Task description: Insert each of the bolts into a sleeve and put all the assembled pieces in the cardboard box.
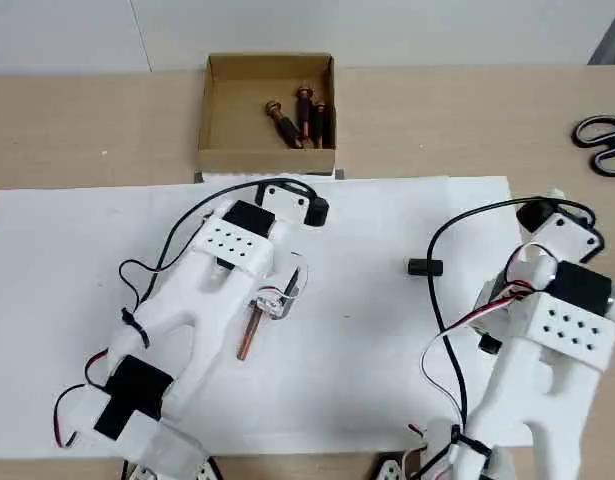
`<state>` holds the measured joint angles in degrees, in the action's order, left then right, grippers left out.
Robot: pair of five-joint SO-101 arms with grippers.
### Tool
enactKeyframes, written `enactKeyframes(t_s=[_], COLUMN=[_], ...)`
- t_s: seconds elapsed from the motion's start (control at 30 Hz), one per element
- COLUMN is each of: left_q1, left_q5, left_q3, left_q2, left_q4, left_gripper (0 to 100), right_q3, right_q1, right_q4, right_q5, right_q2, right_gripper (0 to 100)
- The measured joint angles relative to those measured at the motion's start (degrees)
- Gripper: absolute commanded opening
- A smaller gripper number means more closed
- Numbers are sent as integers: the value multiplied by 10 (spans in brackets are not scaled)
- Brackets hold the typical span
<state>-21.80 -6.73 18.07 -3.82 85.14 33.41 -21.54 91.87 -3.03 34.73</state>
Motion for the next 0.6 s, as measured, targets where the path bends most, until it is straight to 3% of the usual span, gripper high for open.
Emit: enactKeyframes(t_s=[0.6], left_q1=[3], left_q5=[1], left_q3=[-9], left_q2=[-78], left_q4=[-29], left_gripper=[108], right_q3=[0], right_q1=[0], right_q4=[0], right_q5=[0], right_q2=[0], right_gripper=[9])
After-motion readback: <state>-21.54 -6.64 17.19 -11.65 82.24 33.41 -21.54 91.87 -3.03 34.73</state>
